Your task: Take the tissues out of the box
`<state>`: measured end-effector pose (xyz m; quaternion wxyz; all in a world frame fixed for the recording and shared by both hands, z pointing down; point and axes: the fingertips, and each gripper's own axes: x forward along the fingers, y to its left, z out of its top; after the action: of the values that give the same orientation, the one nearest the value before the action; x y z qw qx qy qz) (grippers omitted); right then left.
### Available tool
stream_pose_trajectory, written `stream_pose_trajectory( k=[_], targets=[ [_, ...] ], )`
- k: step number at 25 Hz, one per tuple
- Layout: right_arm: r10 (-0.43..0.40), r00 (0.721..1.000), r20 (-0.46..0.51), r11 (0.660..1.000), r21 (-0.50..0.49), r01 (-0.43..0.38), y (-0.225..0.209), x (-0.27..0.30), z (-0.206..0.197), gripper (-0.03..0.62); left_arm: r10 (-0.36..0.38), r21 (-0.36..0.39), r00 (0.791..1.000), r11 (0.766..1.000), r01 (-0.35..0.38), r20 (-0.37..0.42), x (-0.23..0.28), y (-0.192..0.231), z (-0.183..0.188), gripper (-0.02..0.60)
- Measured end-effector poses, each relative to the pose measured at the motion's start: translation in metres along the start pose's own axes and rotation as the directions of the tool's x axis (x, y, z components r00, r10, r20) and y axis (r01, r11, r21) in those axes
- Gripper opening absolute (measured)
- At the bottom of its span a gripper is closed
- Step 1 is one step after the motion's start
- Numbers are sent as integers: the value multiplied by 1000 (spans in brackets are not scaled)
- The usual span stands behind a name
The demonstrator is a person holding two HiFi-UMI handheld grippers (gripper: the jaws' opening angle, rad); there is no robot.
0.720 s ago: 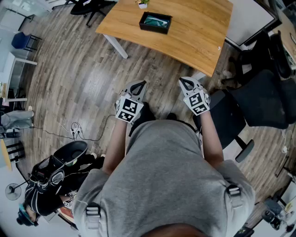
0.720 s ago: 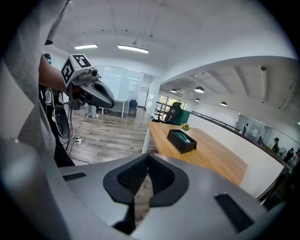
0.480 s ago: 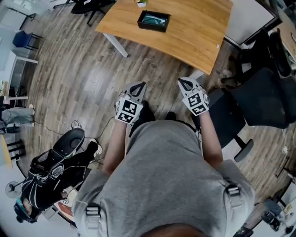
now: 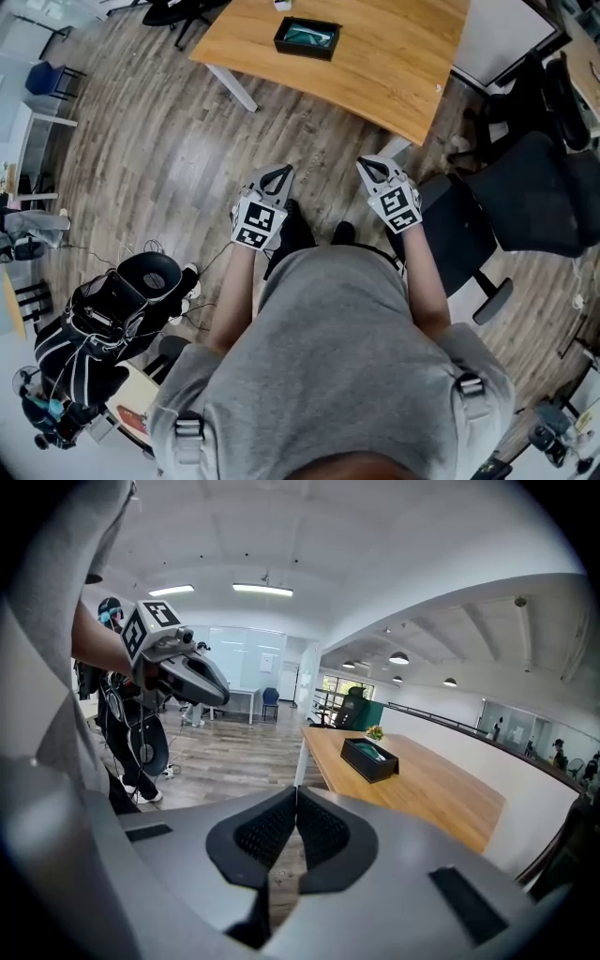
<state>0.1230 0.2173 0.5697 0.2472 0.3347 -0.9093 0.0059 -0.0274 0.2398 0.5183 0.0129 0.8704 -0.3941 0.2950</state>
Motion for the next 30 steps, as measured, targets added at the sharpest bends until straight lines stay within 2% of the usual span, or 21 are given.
stream_pose_trajectory(
  k=[8,12,21,25,30],
  targets=[
    [20,1000,-14,999,-29,-20,4,-5,3,6,6,-33,1000,999,-5,11,1,-5,-5,20],
    [17,1000,-14,999,-33,-17,1,-8,0,12,35,-35,999,999,-34,14,0,-4,-6,21],
    [18,1000,6,1000,-4,-18,-7,-14,-3,126,68,-44,997,997,-67,34,-2,3,-3,27],
    [27,999,32,999,23,-28,-7,-15,-2,197,85,-45,995,996,-83,46,-1,4,0,126],
    [22,999,36,1000,19,-23,-8,-15,-6,281,60,-50,997,997,-58,50,3,-2,0,177]
  ],
)
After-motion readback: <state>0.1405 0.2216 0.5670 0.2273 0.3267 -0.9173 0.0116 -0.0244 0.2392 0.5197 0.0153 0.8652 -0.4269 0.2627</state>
